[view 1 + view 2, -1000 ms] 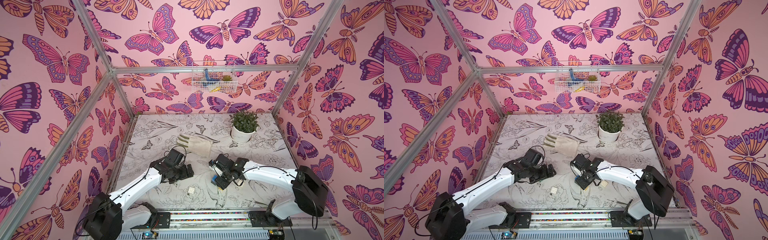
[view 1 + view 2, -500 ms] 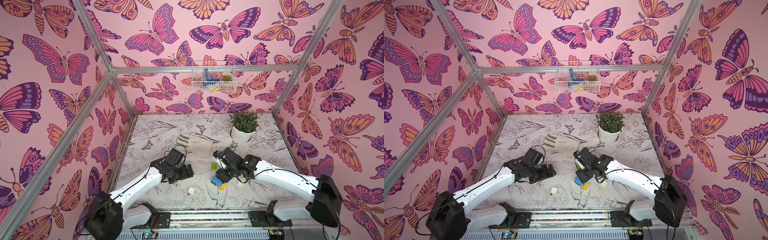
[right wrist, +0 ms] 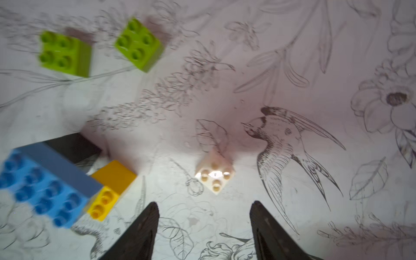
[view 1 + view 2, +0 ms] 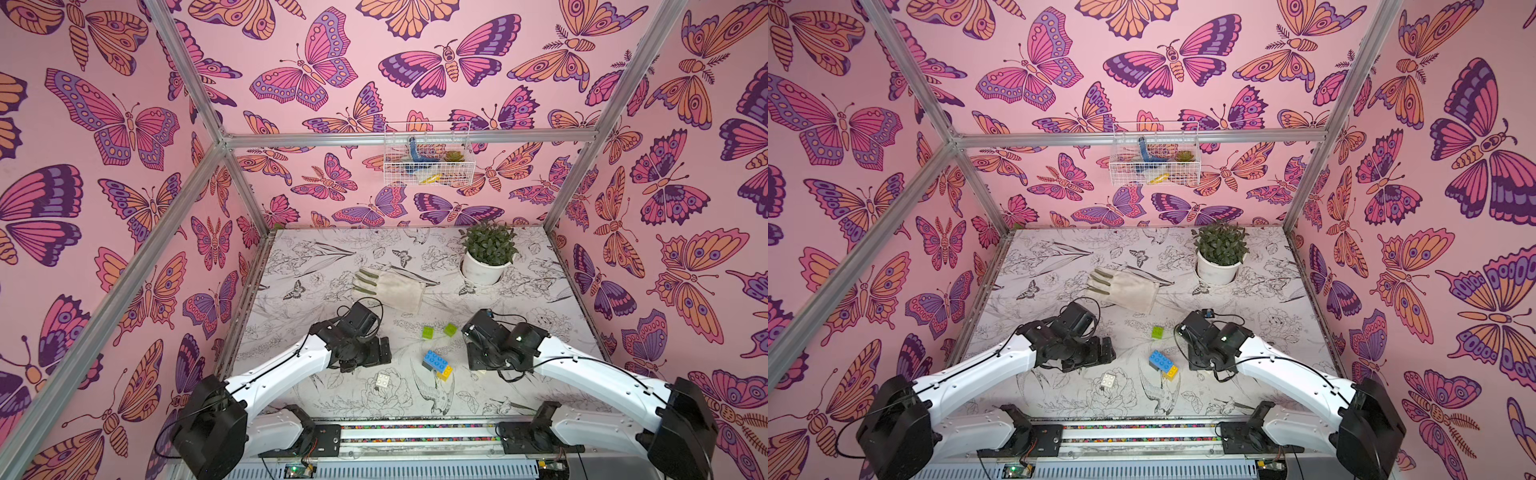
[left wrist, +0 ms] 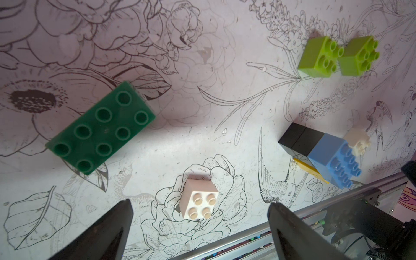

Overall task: Assemble a giraffe with lego
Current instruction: Pick up the lego brick from the center of the board.

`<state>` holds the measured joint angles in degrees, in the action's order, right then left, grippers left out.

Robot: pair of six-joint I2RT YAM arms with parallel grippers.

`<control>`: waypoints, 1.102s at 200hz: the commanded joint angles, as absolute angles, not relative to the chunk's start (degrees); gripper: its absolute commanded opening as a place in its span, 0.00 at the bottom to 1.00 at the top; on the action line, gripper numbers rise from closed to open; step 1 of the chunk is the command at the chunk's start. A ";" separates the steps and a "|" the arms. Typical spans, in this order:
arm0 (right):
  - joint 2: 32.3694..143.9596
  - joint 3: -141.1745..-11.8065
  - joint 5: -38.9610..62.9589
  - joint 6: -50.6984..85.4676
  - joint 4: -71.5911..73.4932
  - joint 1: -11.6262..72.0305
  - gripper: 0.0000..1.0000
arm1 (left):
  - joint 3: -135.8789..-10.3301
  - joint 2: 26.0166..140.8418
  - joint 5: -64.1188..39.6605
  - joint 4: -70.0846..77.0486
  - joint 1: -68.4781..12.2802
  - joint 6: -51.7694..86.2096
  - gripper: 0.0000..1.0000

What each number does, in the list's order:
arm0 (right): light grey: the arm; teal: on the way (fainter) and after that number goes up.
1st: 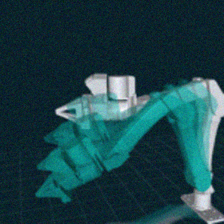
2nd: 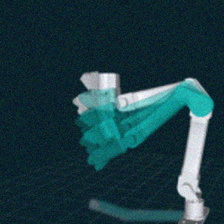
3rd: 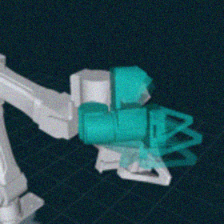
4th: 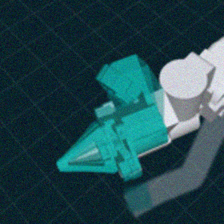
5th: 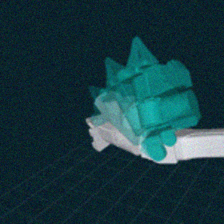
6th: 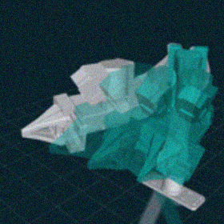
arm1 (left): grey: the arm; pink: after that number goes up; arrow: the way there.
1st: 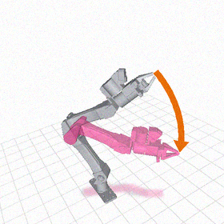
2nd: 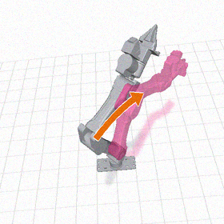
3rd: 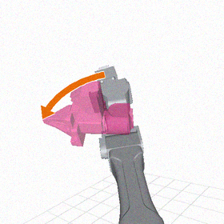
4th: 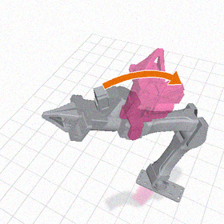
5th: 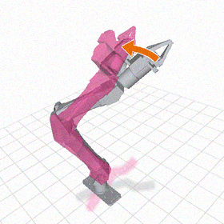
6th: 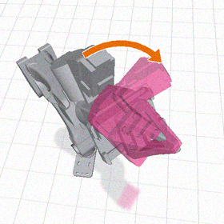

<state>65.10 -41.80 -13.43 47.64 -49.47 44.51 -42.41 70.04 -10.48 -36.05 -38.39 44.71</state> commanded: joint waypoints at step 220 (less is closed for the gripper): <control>76.52 -33.88 -5.77 58.52 -36.72 38.21 0.55 | -36.56 61.68 -8.17 -33.63 -39.52 44.38 1.00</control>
<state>75.05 -34.65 -5.45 57.30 -37.93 37.28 -35.99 61.65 -7.73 -33.01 -39.09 45.36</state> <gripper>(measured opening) 0.611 0.999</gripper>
